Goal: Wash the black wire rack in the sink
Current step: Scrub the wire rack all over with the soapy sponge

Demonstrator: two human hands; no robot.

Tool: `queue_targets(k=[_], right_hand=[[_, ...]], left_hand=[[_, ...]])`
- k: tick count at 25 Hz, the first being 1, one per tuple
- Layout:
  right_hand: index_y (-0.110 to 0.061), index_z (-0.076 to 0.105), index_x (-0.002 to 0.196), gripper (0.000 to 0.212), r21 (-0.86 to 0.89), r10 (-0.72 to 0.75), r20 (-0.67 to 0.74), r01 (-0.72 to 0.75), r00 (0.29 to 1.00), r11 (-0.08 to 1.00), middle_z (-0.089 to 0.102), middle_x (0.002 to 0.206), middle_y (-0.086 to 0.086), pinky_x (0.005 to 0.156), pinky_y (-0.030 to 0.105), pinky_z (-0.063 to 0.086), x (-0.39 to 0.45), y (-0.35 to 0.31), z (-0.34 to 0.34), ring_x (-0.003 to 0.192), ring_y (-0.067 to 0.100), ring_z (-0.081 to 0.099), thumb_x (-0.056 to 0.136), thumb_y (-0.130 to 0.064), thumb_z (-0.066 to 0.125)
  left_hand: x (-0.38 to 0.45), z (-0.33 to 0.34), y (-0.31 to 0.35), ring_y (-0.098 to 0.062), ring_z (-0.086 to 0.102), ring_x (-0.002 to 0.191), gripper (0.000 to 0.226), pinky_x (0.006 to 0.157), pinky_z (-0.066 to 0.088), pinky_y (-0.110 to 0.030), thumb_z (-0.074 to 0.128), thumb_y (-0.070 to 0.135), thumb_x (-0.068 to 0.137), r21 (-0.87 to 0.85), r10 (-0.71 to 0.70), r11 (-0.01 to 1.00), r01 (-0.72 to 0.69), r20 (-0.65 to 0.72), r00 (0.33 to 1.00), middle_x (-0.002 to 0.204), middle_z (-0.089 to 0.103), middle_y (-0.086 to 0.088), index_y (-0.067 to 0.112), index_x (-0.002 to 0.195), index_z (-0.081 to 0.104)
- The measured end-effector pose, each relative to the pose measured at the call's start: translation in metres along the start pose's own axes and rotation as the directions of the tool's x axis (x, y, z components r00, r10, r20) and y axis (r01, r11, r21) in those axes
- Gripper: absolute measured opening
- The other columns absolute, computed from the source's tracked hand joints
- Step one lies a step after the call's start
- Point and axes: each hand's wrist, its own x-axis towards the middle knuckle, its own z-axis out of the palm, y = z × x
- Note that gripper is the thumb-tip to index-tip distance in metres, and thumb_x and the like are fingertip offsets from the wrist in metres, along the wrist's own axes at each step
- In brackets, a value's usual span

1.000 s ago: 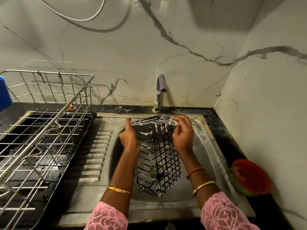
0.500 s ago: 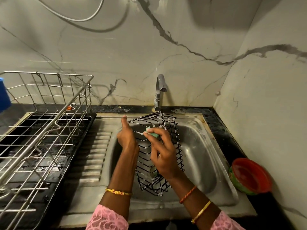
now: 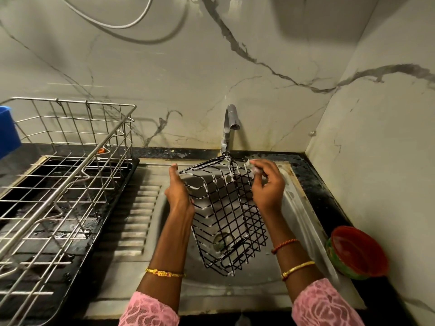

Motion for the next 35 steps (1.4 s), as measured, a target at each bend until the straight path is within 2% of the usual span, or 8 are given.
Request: queue_targets(k=[4,9,13,16,21,25,31,35], right_hand=[[0.003,0.063,0.104,0.023,-0.010,0.030,-0.048,-0.031,0.998,0.999,0.063,0.107,0.015,0.085,0.009,0.047,-0.011,-0.007,0.003,0.100,0.020,0.060,0.084,0.010,0.055],[0.004,0.063,0.104,0.024,-0.099,-0.190,-0.005,0.188,0.982,0.977,0.063,0.105,0.018,0.093,0.012,0.045,-0.044,-0.031,0.013,0.102,0.018,0.057,0.086,0.003,0.048],[-0.001,0.061,0.109,0.030,-0.102,-0.344,0.183,0.365,0.921,0.925,0.061,0.108,0.014,0.093,0.021,0.048,-0.047,-0.030,0.006,0.105,0.017,0.055,0.085,0.006,0.045],[0.002,0.063,0.107,0.031,-0.155,-0.159,0.089,0.171,0.983,0.973,0.060,0.108,0.018,0.086,0.022,0.052,-0.020,-0.008,-0.003,0.100,0.025,0.059,0.082,0.014,0.050],[0.001,0.064,0.105,0.029,-0.146,-0.159,0.119,0.176,0.980,0.974,0.062,0.108,0.016,0.089,0.017,0.050,-0.030,-0.017,0.001,0.101,0.022,0.059,0.082,0.012,0.049],[-0.006,0.063,0.103,0.033,-0.075,-0.364,0.255,0.393,0.896,0.916,0.062,0.104,0.009,0.095,0.022,0.046,-0.064,-0.045,0.010,0.105,0.016,0.053,0.083,0.004,0.039],[-0.001,0.064,0.102,0.028,-0.184,-0.198,0.178,0.230,0.964,0.956,0.063,0.105,0.015,0.093,0.015,0.046,-0.021,-0.017,-0.004,0.101,0.026,0.060,0.083,0.007,0.044],[-0.004,0.064,0.100,0.033,-0.117,-0.308,0.262,0.347,0.915,0.931,0.062,0.104,0.012,0.095,0.024,0.047,-0.051,-0.037,0.008,0.105,0.021,0.056,0.081,0.008,0.040]], left_hand=[[-0.002,-0.003,0.007,-0.028,0.062,0.102,0.078,0.092,0.050,-0.047,0.058,0.065,0.075,-0.013,0.008,1.000,-0.009,-0.066,0.998,0.113,0.063,-0.013,0.008,0.127,0.049],[0.002,0.000,0.004,-0.022,0.048,0.077,0.069,0.066,0.039,-0.037,0.056,0.061,0.079,-0.035,0.012,0.999,-0.014,-0.072,0.997,0.079,0.053,-0.005,0.007,0.122,0.054],[0.002,-0.005,0.001,-0.027,0.062,0.100,0.066,0.091,0.051,-0.045,0.055,0.060,0.083,-0.004,0.027,1.000,-0.027,-0.064,0.998,0.098,0.063,-0.008,0.007,0.123,0.052],[0.003,-0.008,-0.001,-0.028,0.060,0.107,0.067,0.097,0.047,-0.049,0.056,0.060,0.082,0.008,0.024,1.000,-0.024,-0.056,0.998,0.112,0.061,-0.009,0.011,0.128,0.049],[-0.001,-0.007,0.000,-0.018,0.058,0.073,0.053,0.064,0.049,-0.031,0.055,0.056,0.084,-0.026,0.022,0.999,-0.023,-0.069,0.997,0.083,0.061,-0.005,0.011,0.112,0.055],[-0.006,-0.005,0.001,-0.025,0.063,0.084,0.045,0.070,0.052,-0.036,0.053,0.055,0.087,-0.009,0.045,0.999,-0.046,-0.082,0.996,0.089,0.064,-0.008,0.014,0.106,0.052],[-0.005,-0.010,0.002,-0.014,0.053,0.065,0.057,0.060,0.043,-0.029,0.054,0.056,0.086,-0.009,0.037,0.999,-0.038,-0.065,0.997,0.083,0.064,-0.005,0.008,0.117,0.056],[-0.010,-0.007,0.002,-0.015,0.055,0.063,0.048,0.043,0.043,-0.017,0.051,0.053,0.089,0.011,0.051,0.999,-0.050,-0.109,0.993,0.085,0.063,-0.006,0.012,0.113,0.054]])
